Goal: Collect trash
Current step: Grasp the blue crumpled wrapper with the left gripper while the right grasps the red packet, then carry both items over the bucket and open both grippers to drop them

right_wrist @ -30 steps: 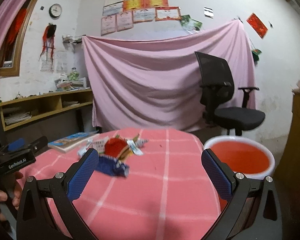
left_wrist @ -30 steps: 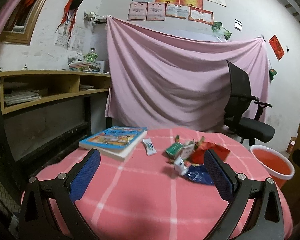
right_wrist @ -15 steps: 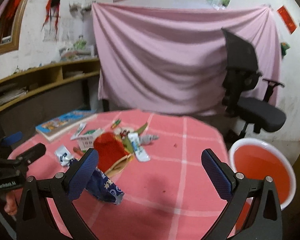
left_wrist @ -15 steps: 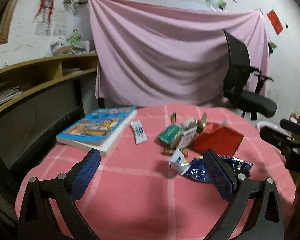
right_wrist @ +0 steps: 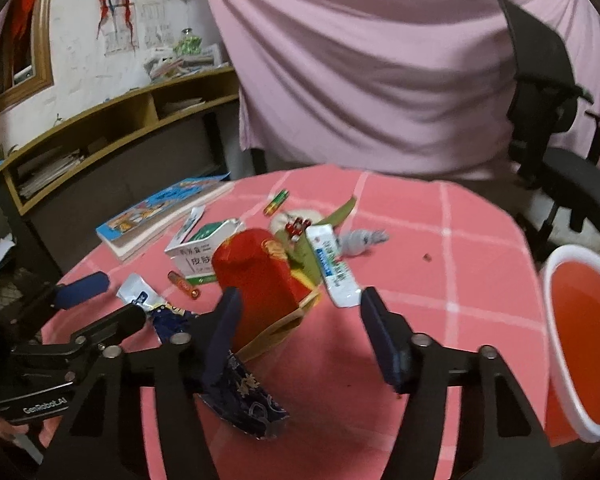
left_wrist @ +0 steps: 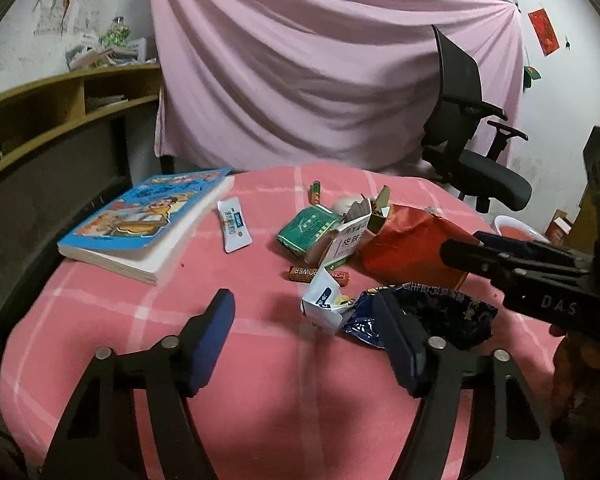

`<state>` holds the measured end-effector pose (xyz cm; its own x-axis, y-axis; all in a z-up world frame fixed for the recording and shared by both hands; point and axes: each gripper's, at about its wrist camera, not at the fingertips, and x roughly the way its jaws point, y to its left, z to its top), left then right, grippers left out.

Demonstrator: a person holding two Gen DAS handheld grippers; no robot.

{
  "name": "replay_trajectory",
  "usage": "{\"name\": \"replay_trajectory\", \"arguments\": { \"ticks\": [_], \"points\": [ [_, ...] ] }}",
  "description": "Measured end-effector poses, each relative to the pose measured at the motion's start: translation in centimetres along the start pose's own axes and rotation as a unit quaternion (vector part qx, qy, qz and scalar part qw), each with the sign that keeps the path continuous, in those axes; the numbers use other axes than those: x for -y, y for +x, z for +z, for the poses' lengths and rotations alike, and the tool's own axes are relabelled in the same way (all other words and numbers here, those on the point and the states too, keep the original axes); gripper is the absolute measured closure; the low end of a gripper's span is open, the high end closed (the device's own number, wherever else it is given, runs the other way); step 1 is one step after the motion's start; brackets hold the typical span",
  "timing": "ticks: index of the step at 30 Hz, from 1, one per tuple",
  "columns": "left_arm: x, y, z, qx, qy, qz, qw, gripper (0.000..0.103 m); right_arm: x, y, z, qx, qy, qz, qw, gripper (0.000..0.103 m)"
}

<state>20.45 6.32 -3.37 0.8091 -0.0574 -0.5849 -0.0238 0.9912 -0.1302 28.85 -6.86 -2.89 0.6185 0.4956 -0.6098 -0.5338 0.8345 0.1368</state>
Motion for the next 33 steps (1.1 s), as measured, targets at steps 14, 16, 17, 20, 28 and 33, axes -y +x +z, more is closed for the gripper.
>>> {"name": "replay_trajectory", "arguments": {
  "ticks": [14,16,17,20,28,33],
  "points": [
    [-0.3,1.0,0.6,-0.047,-0.039,-0.054,0.9967,0.08,-0.2,0.7,0.0,-0.018,-0.006,0.03,0.999,0.08],
    [-0.4,0.7,0.7,-0.042,-0.041,-0.055,0.9968,0.081,-0.1,0.5,-0.1,-0.014,-0.003,0.037,0.999,0.085],
    [-0.5,0.5,0.8,-0.039,-0.041,-0.055,0.9969,0.081,-0.2,0.4,-0.1,-0.013,-0.003,0.039,0.999,0.086],
    [-0.5,-0.1,0.8,-0.027,-0.04,-0.051,0.9975,0.082,-0.2,0.0,-0.2,-0.006,-0.001,0.045,0.999,0.09],
    [1.0,-2.3,0.2,0.037,-0.006,-0.022,0.9991,0.083,-0.3,-2.8,-0.8,0.053,0.001,0.042,0.998,0.092],
    [2.1,-3.5,-0.3,0.078,0.003,-0.011,0.9968,0.083,0.2,-5.7,-1.5,0.122,0.009,0.029,0.992,0.092]
  ]
}}
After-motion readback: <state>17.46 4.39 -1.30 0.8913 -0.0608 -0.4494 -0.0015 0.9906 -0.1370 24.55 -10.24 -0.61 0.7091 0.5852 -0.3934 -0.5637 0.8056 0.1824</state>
